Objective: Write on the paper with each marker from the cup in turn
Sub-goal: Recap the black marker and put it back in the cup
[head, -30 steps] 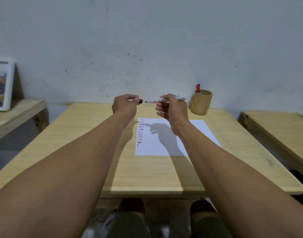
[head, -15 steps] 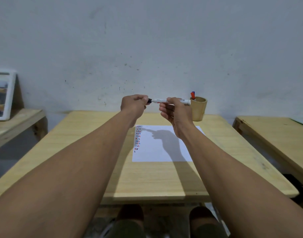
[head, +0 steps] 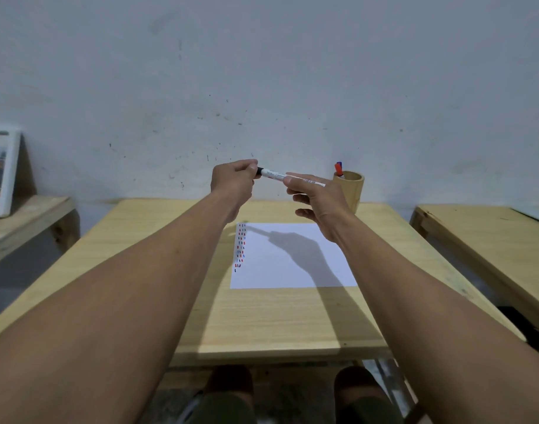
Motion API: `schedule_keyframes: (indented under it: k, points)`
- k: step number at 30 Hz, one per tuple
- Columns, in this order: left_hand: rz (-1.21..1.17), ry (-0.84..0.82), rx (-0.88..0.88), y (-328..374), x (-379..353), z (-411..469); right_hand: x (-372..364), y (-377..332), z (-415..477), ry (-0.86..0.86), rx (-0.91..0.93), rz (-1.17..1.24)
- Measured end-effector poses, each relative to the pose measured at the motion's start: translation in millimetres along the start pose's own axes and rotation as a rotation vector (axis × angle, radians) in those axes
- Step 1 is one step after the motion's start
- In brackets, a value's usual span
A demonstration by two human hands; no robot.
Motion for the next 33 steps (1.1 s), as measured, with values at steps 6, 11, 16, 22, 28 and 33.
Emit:
schedule_keyframes:
  k: [6, 11, 16, 22, 28, 33]
  points:
    - [0.050, 0.052, -0.064, 9, 1, 1, 9, -13, 3, -0.048, 0.062, -0.280]
    - [0.155, 0.053, -0.174, 25, -9, -2, 15, -19, 6, -0.043, 0.140, -0.387]
    - [0.249, 0.052, -0.256, 39, -26, 0, 25, -25, 11, -0.006, 0.204, -0.520]
    - [0.327, 0.023, -0.322, 59, -55, 4, 45, -27, 16, 0.047, 0.219, -0.612]
    - [0.389, -0.038, -0.371, 63, -95, 11, 71, -29, 22, 0.123, 0.223, -0.665]
    - [0.437, -0.100, -0.394, 69, -135, 16, 100, -37, 34, 0.170, 0.197, -0.706]
Point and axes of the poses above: each hand's wrist, its own z-axis towards the middle knuckle, its own x-axis out of the back of the hand, y = z × x, the point moved 9 cm from there along z, towards the middle knuckle, and after that the axes turned 7 degrees about -y, right-handed, at the moved point
